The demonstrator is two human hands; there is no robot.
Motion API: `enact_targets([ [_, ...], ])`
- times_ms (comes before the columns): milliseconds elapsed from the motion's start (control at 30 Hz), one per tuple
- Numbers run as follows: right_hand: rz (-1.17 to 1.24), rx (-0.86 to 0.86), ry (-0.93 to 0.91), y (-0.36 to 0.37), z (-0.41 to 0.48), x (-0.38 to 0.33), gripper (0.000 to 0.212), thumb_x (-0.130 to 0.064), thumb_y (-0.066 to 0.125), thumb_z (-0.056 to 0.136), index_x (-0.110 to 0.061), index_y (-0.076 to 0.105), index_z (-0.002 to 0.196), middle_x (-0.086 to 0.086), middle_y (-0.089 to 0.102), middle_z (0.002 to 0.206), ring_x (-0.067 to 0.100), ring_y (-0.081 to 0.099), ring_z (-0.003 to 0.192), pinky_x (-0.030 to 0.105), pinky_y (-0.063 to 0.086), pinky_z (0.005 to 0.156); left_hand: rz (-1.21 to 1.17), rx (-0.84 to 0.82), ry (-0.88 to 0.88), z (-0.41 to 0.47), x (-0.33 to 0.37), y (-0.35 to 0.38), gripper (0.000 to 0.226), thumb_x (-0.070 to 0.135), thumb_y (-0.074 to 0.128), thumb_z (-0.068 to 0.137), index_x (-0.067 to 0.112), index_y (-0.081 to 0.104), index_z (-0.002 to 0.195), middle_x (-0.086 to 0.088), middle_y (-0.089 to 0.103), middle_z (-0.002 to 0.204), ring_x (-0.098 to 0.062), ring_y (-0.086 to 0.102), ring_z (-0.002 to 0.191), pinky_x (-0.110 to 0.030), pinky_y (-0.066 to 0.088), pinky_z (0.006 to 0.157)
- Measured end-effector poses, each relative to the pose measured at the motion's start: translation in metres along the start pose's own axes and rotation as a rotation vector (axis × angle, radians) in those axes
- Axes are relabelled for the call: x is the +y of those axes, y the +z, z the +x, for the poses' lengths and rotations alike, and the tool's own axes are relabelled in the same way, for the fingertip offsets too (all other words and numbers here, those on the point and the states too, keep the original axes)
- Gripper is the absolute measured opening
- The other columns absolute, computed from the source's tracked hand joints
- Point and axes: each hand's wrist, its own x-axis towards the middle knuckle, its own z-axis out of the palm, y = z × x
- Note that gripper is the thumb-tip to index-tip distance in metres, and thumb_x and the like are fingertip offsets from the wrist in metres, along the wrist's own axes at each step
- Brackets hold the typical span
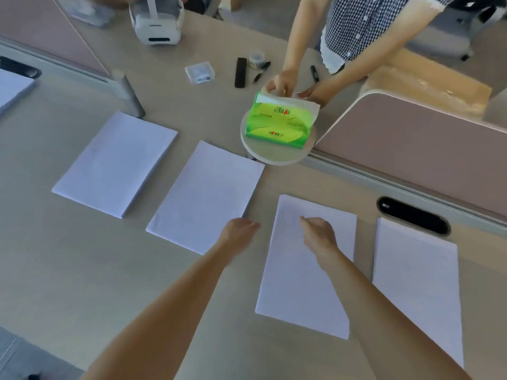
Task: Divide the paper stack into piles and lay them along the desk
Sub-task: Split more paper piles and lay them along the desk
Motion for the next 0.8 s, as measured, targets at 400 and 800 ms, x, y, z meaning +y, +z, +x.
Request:
enact_targets([
  [400,-0.092,0.229,0.288,-0.064,0.037,0.073,0.038,-0.042,0.052,0.084,-0.005,0.054,0.094,0.012,0.058,0.095,0.025,0.058,0.073,0.027,0.041,0.054,0.037,0.081,-0.166,0.017,0.019,0.077,0.026,0.037,0.056,0.070,0.015,0.053,0.056,-0.004,0.054,0.064,-0.024,0.050,0.059,-0.028,0.038,0.059],
  [800,0.285,-0.127,0.316,-0.076,0.025,0.083,0.042,-0.034,0.072,0.078,-0.007,0.067,0.110,0.014,0.071,0.110,0.031,0.067,0.103,0.042,0.052,0.093,0.105,0.069,-0.052,-0.005,0.014,0.086,0.015,0.026,0.063,0.083,0.013,0.063,0.076,-0.003,0.054,0.067,-0.021,0.050,0.058,-0.024,0.038,0.055],
])
